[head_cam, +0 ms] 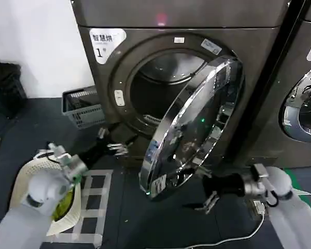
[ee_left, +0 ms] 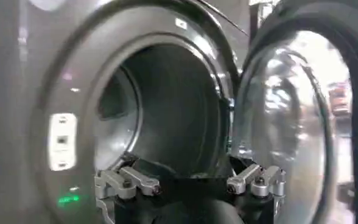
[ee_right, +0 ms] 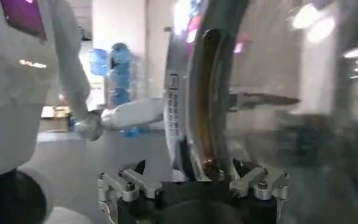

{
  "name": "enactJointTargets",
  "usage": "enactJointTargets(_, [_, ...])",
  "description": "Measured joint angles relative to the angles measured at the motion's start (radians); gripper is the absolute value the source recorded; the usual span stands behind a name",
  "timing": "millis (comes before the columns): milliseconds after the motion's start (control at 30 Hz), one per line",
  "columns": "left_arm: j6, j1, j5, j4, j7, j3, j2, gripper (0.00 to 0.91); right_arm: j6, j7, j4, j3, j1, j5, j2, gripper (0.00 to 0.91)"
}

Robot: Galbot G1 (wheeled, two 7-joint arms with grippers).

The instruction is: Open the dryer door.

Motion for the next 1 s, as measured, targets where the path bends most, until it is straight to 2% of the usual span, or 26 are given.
enactJointTargets(100, [-0.007, -0.017, 0.007, 0.015, 0.016, 0.032, -0.006, 0.907, 0.011, 0.000, -0.015, 0.091, -0.033, -0.020, 0.015, 0.907])
enactJointTargets(333, [-0.001, -0.083, -0.010, 0.062, 0.039, 0.110, -0.037, 0.907, -0.005, 0.001, -0.009, 0.316, -0.100, -0.010, 0.057, 0.907])
enactJointTargets(467, [0.003, -0.105, -0.012, 0.068, 0.058, 0.148, -0.039, 0.907, -0.018, 0.011, -0.004, 0.432, -0.126, 0.048, 0.062, 0.907])
enactJointTargets(600, [0.014, -0.119, -0.020, 0.073, 0.083, 0.174, -0.040, 0.907, -0.029, 0.020, -0.013, 0.547, -0.145, 0.066, 0.058, 0.907])
enactJointTargets(733, [0.024, -0.124, -0.020, 0.071, 0.111, 0.197, -0.039, 0.907, -0.027, 0.095, -0.034, 0.647, -0.154, 0.087, 0.059, 0.907])
enactJointTargets(1000, [0.036, -0.126, -0.013, 0.053, 0.144, 0.252, -0.055, 0.907, -0.023, 0.283, -0.071, 0.822, -0.193, 0.178, 0.057, 0.907])
